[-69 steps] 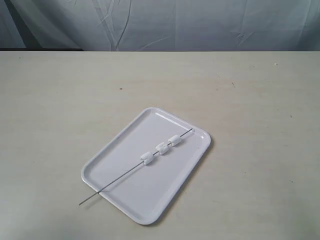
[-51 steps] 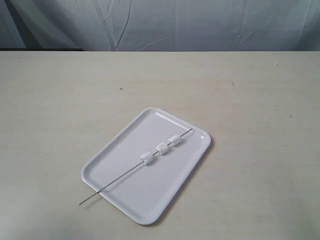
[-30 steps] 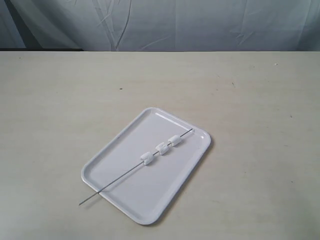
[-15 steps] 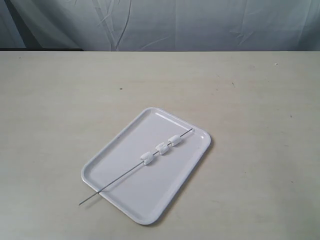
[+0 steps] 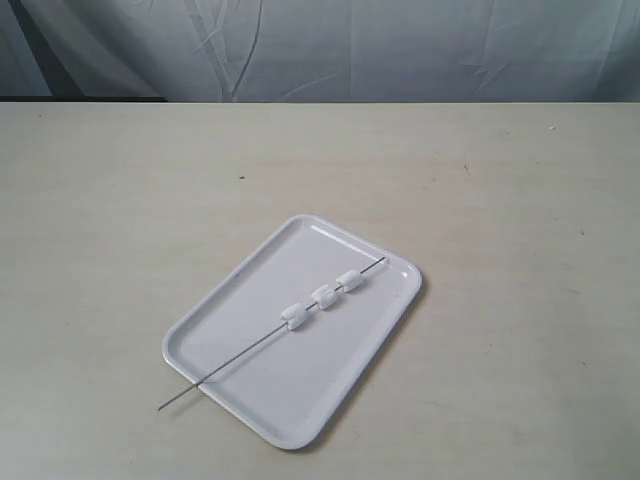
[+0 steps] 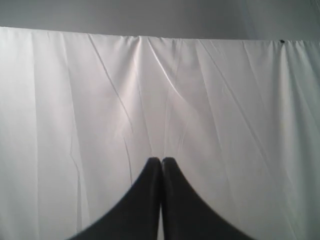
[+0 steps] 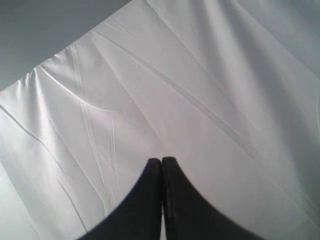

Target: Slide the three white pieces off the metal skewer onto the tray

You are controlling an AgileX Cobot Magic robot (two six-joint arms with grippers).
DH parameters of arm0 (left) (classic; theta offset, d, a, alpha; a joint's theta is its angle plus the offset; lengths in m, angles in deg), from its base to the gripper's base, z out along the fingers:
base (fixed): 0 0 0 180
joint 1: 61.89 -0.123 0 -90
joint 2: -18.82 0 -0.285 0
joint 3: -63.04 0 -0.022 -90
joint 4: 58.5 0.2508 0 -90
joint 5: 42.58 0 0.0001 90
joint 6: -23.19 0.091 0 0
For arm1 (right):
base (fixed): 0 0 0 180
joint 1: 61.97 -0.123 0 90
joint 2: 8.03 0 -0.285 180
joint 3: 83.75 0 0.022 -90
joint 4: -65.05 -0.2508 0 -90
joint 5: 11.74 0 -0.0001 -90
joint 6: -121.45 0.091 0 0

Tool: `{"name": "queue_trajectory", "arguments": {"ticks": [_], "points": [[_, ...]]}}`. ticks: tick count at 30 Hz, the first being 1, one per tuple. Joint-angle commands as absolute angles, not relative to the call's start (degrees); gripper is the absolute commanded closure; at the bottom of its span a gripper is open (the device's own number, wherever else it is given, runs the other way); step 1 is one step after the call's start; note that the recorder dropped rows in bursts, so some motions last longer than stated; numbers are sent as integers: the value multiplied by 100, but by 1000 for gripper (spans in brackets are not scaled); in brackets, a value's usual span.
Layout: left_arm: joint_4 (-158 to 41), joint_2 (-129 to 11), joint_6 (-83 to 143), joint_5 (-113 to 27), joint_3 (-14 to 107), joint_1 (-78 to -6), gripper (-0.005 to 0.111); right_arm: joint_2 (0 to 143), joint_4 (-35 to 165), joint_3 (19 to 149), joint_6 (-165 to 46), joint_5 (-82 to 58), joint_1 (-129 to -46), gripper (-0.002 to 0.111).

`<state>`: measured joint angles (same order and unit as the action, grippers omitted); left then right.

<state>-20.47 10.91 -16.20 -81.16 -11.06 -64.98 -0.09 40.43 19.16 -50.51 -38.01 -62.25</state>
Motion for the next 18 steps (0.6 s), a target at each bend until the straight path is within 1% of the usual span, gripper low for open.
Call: {"name": "queue_trajectory", "arguments": {"ticks": [1, 5, 12, 15, 17, 18], "points": [[-2963, 1104, -1681, -8004, -963, -6463, 107, -24, 4097, 1903, -4930, -3712, -6211, 109], [-3238, 1104, -1666, -8490, -959, -6463, 107, -24, 4229, 1903, -4700, -3384, -6211, 109], [-3852, 1104, -1428, -8624, -917, -6463, 107, -24, 4678, 2018, -4486, -3004, -6211, 109], [-3726, 1104, -1543, -8184, -775, -6463, 107, -24, 4926, 2449, -4489, -2518, -6277, 109], [-3109, 1104, -1953, -7415, -510, -6463, 107, -24, 5296, 2804, -4489, -2158, -6387, 109], [-2341, 1066, -2491, -7012, -342, -6463, 107, -24, 5548, 2997, -4489, -1925, -6451, 109]]}}
